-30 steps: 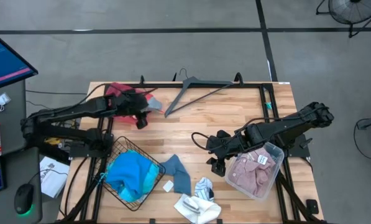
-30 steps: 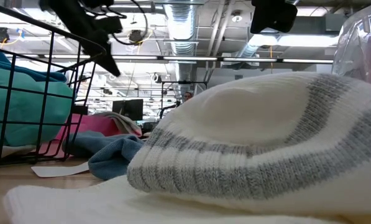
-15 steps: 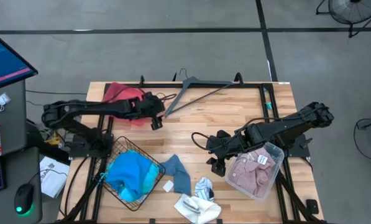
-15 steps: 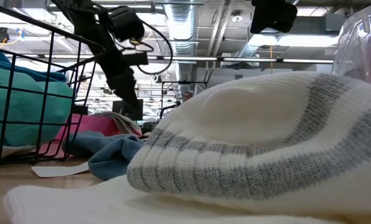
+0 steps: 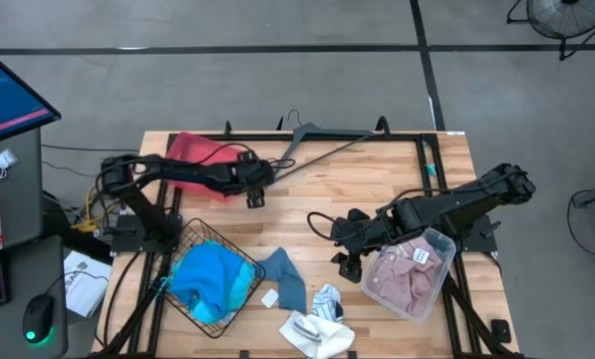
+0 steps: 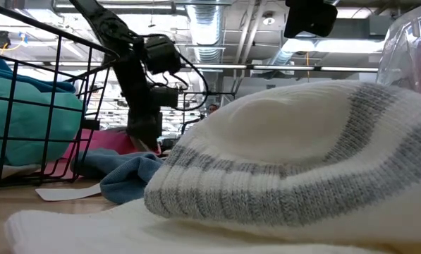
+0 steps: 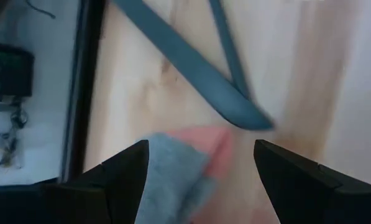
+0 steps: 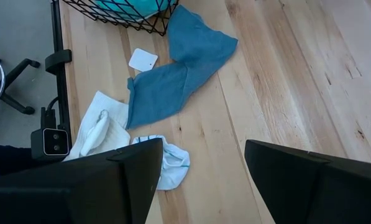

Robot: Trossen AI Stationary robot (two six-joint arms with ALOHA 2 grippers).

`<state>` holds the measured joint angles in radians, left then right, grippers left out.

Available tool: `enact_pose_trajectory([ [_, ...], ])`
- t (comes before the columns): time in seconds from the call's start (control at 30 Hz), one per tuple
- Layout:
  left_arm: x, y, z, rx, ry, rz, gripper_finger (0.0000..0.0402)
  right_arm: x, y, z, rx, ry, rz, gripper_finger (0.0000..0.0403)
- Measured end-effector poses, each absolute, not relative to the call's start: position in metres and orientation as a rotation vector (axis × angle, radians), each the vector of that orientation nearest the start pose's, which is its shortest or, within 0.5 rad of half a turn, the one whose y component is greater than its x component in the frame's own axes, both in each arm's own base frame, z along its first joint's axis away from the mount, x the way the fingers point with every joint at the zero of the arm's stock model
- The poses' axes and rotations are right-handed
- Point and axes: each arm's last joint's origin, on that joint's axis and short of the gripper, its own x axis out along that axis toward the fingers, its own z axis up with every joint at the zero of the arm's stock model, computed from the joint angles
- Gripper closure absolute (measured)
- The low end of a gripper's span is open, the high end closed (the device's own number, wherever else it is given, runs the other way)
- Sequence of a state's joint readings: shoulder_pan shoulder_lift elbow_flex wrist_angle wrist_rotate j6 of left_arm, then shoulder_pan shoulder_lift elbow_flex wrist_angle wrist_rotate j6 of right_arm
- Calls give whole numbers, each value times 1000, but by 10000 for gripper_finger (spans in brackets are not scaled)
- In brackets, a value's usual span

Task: Pick & Place Cloths
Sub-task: Put the gray sock into the red bin

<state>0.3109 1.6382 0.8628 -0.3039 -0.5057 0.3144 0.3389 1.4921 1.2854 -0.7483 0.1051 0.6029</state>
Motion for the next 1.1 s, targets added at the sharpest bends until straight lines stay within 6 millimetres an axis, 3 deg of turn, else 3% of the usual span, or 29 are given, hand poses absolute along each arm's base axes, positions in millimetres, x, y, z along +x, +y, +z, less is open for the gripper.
enact_pose_trajectory([
  [0.17,289,115,149,368,1242,579,137,291,99,296,348,959,-73,178],
  [0.33,289,122,141,350,1280,589,183,290,100,296,369,959,-83,178],
  [0.47,288,123,141,355,1281,622,248,290,101,296,366,960,-77,178],
  [0.63,288,125,141,308,1266,639,379,290,101,296,366,960,-77,178],
  [0.77,287,125,142,261,1248,661,398,290,101,296,366,960,-77,178],
  [0.93,282,119,172,237,1147,702,401,290,101,296,366,960,-77,178],
  [1.1,260,114,222,222,998,828,401,290,101,296,366,959,-78,178],
])
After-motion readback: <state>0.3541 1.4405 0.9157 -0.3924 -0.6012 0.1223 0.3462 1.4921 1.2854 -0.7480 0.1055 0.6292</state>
